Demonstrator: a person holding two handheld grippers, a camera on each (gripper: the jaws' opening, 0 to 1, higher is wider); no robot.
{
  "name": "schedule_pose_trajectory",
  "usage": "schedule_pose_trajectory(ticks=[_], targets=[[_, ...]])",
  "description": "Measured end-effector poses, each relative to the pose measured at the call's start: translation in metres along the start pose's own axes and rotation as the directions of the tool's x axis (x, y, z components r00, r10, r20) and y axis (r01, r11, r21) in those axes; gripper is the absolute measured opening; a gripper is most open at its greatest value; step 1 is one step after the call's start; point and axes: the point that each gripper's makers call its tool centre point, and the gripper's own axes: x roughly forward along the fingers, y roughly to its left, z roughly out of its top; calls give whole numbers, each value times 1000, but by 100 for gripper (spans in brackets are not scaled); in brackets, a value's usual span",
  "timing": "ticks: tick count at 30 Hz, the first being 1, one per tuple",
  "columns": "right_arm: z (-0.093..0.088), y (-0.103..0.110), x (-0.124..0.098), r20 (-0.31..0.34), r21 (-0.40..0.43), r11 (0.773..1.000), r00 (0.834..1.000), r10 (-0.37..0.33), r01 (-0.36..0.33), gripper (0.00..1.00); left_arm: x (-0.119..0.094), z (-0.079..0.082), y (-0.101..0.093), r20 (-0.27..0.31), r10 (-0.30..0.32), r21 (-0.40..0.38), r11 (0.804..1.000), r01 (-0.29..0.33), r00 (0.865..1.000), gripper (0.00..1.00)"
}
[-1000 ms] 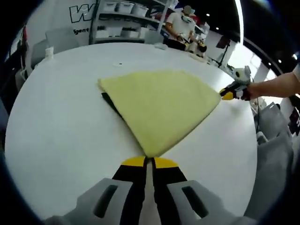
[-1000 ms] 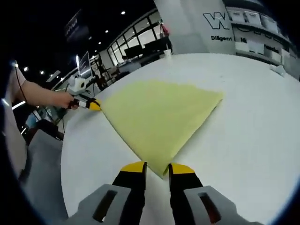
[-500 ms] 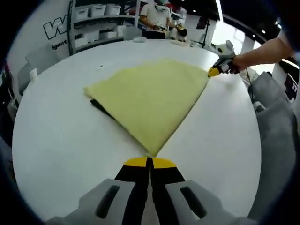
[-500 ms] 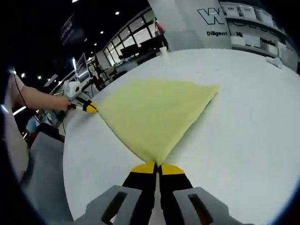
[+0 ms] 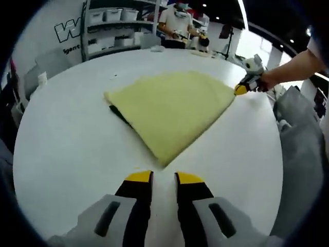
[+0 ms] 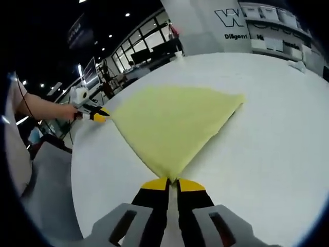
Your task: Fold the garment on the visible template until the final outline fits inside the template.
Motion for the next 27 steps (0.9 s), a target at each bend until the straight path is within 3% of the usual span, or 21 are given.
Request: schedule_pose_trajectory(ticks=[3, 11, 13, 16, 27], targets=[[-1, -3, -1, -3, -1, 1000, 1000, -8, 8, 1, 7, 0, -1, -21, -9, -22, 1000, 8, 1000, 27], [-3, -8, -3, -10, -8, 1000, 1000, -19, 19, 1, 16, 7, -4, -36, -23, 19, 1000, 24, 999, 15], [-3, -7, -3, -12, -7, 1000, 1000, -18, 18, 1, 14, 9, -3, -31, -19, 30, 999, 20, 999, 4], [-2, -6, -2, -12, -20, 1000, 1000, -14, 14, 0, 11, 11, -2, -20, -28, 14, 999, 29, 999, 3], [-8, 2, -5, -25, -48, 999, 1000, 7, -8, 0, -5, -6, -19, -30, -37, 28, 999, 37, 999, 2]])
